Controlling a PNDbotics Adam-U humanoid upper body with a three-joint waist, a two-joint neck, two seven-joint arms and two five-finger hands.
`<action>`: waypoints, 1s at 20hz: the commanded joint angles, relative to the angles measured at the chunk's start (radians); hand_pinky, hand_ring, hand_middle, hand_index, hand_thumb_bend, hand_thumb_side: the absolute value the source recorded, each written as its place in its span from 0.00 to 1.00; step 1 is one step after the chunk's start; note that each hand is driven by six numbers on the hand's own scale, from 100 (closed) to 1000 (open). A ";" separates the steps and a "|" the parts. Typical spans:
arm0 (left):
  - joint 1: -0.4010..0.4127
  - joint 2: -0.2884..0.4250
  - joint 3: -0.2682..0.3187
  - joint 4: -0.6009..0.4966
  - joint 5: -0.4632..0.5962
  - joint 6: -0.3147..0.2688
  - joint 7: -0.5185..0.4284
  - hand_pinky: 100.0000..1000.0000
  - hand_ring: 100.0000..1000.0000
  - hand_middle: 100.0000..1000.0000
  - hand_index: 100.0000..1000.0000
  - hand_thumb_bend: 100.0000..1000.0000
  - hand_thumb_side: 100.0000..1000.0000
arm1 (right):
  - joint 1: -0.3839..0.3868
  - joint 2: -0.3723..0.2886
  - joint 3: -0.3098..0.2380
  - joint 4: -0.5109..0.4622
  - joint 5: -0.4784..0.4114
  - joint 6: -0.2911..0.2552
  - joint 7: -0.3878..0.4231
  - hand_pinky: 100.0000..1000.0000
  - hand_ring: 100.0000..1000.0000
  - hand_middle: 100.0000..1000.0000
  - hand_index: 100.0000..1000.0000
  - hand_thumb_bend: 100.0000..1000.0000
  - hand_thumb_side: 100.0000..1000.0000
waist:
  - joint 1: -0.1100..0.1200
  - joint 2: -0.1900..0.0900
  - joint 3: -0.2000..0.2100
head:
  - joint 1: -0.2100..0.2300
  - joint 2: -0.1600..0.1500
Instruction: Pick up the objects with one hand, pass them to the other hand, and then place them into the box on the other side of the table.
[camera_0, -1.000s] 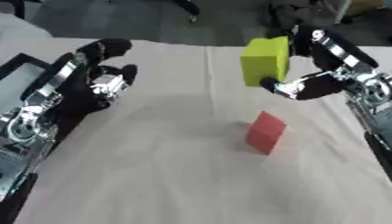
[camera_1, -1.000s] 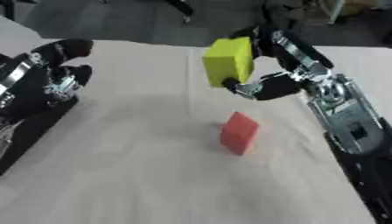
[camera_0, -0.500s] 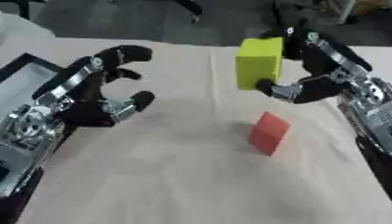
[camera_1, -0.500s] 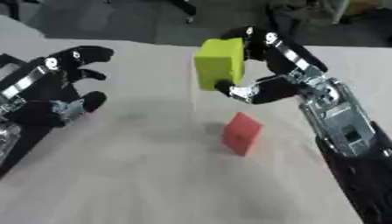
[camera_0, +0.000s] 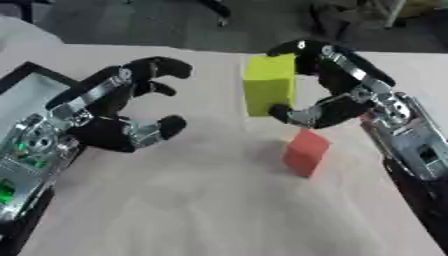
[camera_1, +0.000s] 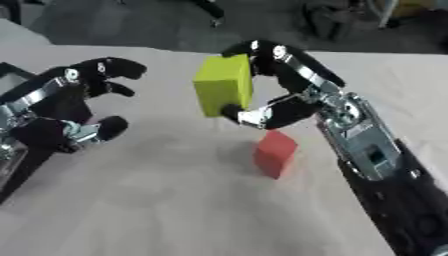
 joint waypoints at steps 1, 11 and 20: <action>-0.024 0.022 -0.011 -0.007 0.019 0.024 -0.003 0.84 0.99 0.87 0.85 0.35 0.38 | -0.024 -0.001 0.014 -0.014 0.012 -0.023 0.002 0.57 0.30 0.31 0.67 0.00 0.00 | 0.017 -0.004 0.002 | -0.003 0.000; -0.033 0.006 -0.049 -0.016 0.178 0.086 0.009 0.84 0.99 0.86 0.83 0.34 0.42 | -0.040 0.029 0.050 -0.036 0.015 -0.056 -0.014 0.57 0.29 0.30 0.65 0.00 0.00 | 0.018 -0.002 0.005 | 0.000 0.003; -0.037 0.000 -0.054 -0.037 0.260 0.060 0.006 0.85 1.00 0.88 0.85 0.34 0.25 | -0.037 0.047 0.066 -0.045 -0.007 -0.062 -0.008 0.56 0.28 0.29 0.65 0.00 0.00 | 0.018 0.000 0.006 | 0.002 0.000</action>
